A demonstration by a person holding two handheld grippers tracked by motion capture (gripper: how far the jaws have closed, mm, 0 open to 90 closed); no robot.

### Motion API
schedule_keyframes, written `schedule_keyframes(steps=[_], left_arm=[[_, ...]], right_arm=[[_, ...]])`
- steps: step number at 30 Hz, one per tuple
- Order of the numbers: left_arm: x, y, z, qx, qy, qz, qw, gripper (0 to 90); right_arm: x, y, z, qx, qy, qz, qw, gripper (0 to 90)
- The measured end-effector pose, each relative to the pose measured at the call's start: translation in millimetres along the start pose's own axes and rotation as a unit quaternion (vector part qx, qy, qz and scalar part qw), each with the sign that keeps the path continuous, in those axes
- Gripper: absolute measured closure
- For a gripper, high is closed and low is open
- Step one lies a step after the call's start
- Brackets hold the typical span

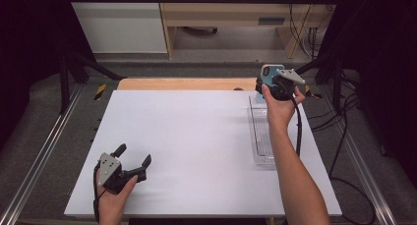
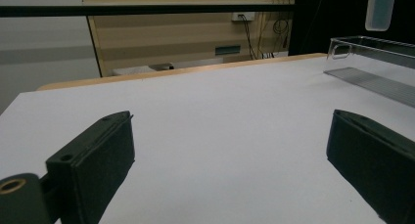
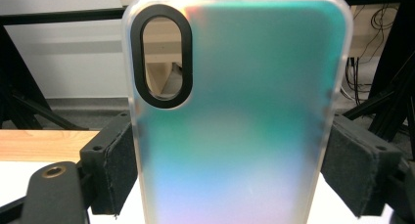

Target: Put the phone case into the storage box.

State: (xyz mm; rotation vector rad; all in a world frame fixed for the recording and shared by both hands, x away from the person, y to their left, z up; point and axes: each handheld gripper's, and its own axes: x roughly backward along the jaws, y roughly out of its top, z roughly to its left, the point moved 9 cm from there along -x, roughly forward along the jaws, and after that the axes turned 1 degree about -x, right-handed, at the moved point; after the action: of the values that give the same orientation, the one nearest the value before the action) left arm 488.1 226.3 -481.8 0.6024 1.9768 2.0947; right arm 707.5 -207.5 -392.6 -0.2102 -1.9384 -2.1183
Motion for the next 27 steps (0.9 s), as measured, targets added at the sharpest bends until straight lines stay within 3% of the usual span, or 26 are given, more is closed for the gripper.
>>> schedule_keyframes(steps=[11, 15, 27], left_arm=[[1.3, 3.7, -5.0, -0.005, -0.005, -0.009, 0.9999, 3.6], [4.5, 8.0, -2.6, -0.016, 0.008, -0.019, 0.9997, 4.2], [8.1, 11.6, 0.8, -0.002, 0.014, -0.028, 0.9995, 3.9]], right_arm=[[-6.0, -12.9, -0.6, 0.005, -0.003, 0.004, 1.0000, 17.4], [-9.5, -17.3, 0.7, 0.006, 0.004, 0.001, 1.0000, 17.3], [-23.6, -34.5, -5.1, 0.001, 0.000, 0.006, 1.0000, 17.3]])
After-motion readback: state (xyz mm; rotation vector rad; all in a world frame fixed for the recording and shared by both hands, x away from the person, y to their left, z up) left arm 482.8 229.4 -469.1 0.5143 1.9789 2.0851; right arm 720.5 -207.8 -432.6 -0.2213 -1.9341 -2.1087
